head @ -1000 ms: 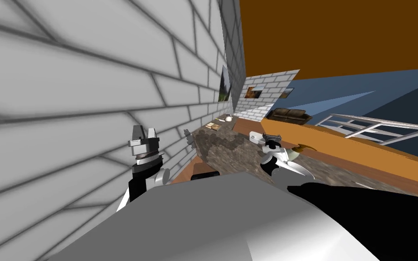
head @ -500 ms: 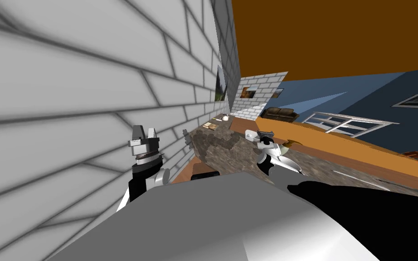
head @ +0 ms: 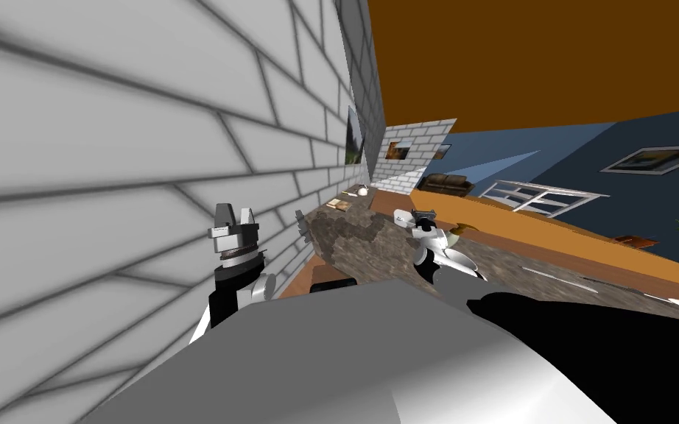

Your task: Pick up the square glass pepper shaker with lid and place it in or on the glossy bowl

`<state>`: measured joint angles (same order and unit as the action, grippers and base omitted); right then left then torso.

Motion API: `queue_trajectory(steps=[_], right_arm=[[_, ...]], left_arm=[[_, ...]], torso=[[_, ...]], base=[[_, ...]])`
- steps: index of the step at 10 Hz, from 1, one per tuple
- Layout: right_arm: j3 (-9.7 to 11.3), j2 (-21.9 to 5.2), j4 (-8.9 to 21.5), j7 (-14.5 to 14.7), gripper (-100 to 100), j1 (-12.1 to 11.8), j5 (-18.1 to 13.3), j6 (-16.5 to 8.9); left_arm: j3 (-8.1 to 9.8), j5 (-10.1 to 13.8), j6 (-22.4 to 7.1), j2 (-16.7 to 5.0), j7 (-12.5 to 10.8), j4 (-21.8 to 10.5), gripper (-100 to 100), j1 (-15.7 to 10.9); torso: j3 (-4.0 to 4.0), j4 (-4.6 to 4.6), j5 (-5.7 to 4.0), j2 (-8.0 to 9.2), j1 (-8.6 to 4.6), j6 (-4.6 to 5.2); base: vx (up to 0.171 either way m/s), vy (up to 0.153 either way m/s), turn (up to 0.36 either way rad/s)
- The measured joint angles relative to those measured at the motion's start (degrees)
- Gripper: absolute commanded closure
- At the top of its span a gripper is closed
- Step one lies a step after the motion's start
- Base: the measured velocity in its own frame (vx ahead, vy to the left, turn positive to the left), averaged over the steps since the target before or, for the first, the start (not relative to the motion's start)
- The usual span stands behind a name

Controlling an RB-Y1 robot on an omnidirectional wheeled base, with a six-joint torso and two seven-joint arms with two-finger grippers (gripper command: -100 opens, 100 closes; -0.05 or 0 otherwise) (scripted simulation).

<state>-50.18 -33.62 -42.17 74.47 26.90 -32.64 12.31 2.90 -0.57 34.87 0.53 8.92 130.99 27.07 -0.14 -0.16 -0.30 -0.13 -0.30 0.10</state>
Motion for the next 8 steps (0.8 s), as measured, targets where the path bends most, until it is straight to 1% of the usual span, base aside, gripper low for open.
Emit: queue_trajectory(steps=[1,2,3,4,5,6,7,8], right_arm=[[2.4,0.33,-1.11,0.32,-100,0.23,1.77,-1.46],[2.94,0.14,0.07,1.07,-100,1.06,2.4,-1.32],[4.7,1.23,-1.44,2.3,-100,1.84,4.0,-2.53],[6.13,1.18,-0.65,3.5,-100,2.99,5.68,-2.97],[7.49,0.7,0.28,3.95,-100,3.68,6.5,-2.87],[8.57,1.52,0.07,5.42,-100,5.16,7.91,-3.63],[10.34,2.05,-1.44,6.04,-100,5.21,9.65,-4.96],[12.1,1.68,-1.21,5.94,-100,5.33,10.72,-5.31]], left_arm=[[0.0,0.0,0.0,0.0,0.0,0.0,0,0.0],[-0.01,0.0,0.0,0.0,0.0,0.0,0,-0.01],[0.0,0.0,0.0,0.0,0.0,0.0,0,0.0],[0.0,0.0,0.0,0.0,0.0,0.0,0,0.0],[-0.01,0.0,0.0,0.0,0.0,0.0,0,0.0],[0.0,0.0,0.0,0.0,0.0,0.0,0,0.0],[0.0,0.0,0.0,0.0,0.0,0.0,0,0.0],[0.0,0.0,0.0,0.0,0.0,0.0,0,-0.01]], torso=[[0.0,0.0,0.0,0.0,0.0,0.03],[-0.01,0.0,0.0,-0.02,0.02,-0.03],[-0.01,0.0,0.01,-0.02,0.01,0.02],[-0.02,-0.01,0.01,-0.05,0.04,-0.01],[-0.03,-0.01,0.02,-0.06,0.07,-0.02],[-0.03,-0.01,0.02,-0.06,0.06,-0.01],[-0.02,-0.01,0.0,-0.03,-0.01,0.02],[0.02,0.01,-0.03,0.04,-0.13,0.01]], base=[[0.0,-0.002,-0.033],[-0.002,-0.013,-0.185],[0.008,0.002,-0.151],[0.01,0.011,-0.045],[0.007,-0.002,-0.156],[0.003,-0.016,-0.192],[-0.019,-0.046,-0.129],[-0.031,-0.061,-0.072]])
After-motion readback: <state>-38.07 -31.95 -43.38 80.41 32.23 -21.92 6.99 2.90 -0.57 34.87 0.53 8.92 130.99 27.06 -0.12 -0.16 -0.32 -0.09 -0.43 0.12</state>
